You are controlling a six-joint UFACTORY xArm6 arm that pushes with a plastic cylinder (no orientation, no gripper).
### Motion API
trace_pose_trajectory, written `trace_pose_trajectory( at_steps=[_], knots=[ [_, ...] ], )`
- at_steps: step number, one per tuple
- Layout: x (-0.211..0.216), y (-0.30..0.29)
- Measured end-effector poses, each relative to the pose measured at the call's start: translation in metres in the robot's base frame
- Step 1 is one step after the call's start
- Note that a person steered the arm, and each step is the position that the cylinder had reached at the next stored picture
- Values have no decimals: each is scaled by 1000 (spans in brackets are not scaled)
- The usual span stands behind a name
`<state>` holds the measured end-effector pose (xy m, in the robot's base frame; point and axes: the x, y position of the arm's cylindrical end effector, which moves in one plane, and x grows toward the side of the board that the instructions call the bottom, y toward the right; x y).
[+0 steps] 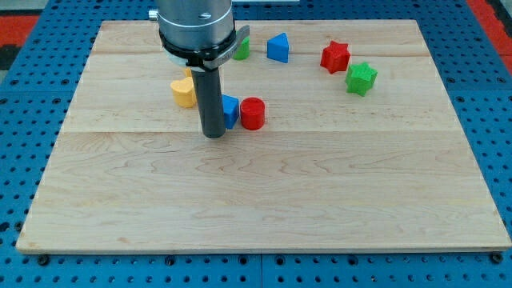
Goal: Point your arm at the green star
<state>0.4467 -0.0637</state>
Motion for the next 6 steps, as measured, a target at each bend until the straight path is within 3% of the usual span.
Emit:
trace_pose_trajectory(
  at_steps=[1,2,3,4,5,6],
  knots=[
    [21,0],
    [69,10],
    [75,100],
    [-5,216],
    [-54,278],
    [-92,282]
  ],
)
